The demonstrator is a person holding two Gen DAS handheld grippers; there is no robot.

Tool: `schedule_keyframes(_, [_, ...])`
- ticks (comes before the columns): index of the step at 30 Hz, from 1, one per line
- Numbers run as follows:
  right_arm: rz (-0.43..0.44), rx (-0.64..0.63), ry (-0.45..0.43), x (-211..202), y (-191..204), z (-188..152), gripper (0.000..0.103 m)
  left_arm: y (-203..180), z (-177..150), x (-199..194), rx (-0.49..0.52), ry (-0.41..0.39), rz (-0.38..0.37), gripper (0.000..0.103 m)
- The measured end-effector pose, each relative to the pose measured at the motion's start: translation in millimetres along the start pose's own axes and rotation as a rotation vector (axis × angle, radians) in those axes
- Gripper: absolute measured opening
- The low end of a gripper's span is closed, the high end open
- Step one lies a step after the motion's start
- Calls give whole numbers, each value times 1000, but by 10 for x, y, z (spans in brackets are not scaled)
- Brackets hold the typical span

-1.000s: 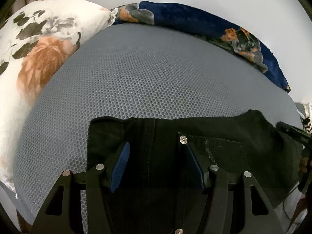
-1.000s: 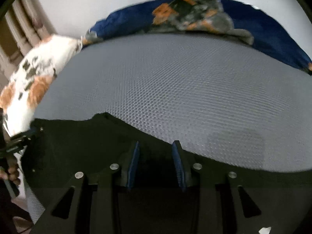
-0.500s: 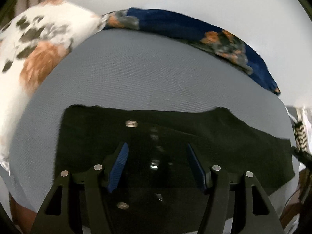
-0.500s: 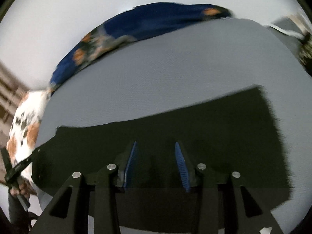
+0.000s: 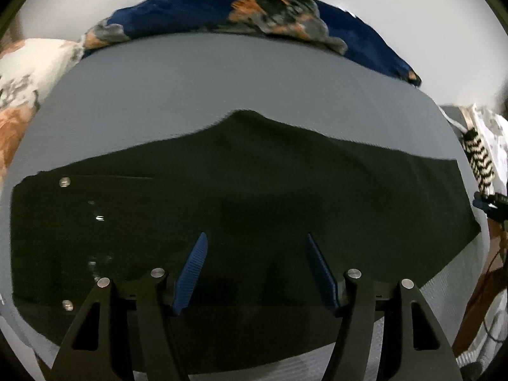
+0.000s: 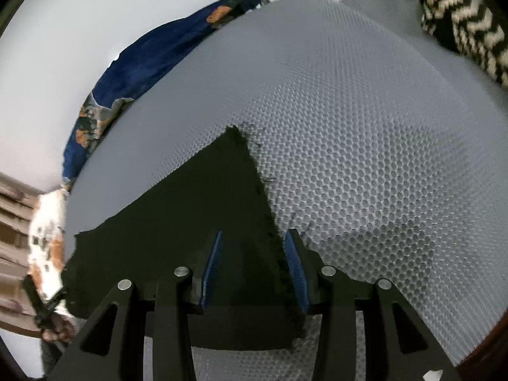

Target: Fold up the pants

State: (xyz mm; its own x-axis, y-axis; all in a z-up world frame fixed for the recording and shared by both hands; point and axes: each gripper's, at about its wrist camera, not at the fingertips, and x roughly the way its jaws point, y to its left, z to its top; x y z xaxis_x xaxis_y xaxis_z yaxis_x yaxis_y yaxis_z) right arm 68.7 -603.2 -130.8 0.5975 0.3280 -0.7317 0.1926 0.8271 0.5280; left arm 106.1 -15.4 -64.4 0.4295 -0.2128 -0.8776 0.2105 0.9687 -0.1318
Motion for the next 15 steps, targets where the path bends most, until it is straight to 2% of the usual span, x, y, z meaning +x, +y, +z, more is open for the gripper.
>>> schedule_keyframes(4, [42,6,13,68,-134,13,39,-174,-4,122,15,32,0,65])
schedule_keyframes(9, [154,3,15,85,-258,34,38,-315,-29,246,28,65,5,65])
schedule_keyframes(11, [182,-8,20,129,-236,55,33,-363,-28,297,33,75,7,65])
schedule_keyframes(15, [218,-41,35,239,-146,81,29,-476,-36,391,50,92,-1,65])
